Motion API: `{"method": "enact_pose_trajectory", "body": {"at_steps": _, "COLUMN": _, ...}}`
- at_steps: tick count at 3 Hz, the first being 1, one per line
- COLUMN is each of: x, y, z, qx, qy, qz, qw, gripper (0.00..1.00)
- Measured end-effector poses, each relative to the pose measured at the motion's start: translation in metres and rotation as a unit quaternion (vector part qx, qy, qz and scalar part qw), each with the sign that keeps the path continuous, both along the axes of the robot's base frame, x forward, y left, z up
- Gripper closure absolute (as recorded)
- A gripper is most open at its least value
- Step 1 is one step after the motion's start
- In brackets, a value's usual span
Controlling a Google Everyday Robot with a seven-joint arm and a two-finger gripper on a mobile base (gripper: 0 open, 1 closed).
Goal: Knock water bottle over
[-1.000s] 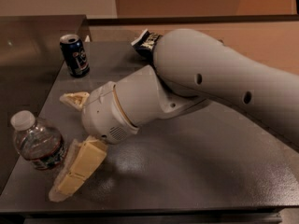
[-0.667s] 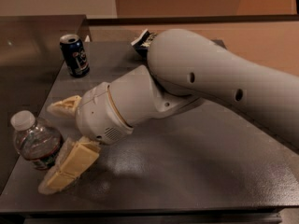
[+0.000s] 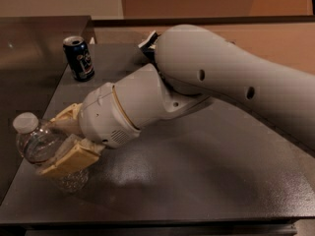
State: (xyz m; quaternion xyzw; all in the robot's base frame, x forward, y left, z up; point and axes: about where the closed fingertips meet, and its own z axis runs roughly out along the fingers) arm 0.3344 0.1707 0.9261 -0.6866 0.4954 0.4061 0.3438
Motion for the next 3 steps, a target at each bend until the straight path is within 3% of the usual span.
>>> {"method": "enact_pose_trajectory", "body": {"at_steps": 1, "x": 0.012, "y": -0.010, "z": 0.012, "qx": -0.022, "qy": -0.012, "qz": -0.002, "qw": 0.9997, "gripper": 0.88}}
{"method": "enact_pose_trajectory", "body": {"at_steps": 2, "x": 0.051, "y": -0.029, "z": 0.024, "qx": -0.081, "qy": -0.023, "qz": -0.026, "qw": 0.9961, "gripper": 1.00}}
{"method": "enact_pose_trajectory", "body": {"at_steps": 3, "x": 0.090, "y": -0.054, "z": 0.024, "qx": -0.161, "qy": -0.035, "qz": -0.047, "qw": 0.9851, "gripper": 1.00}}
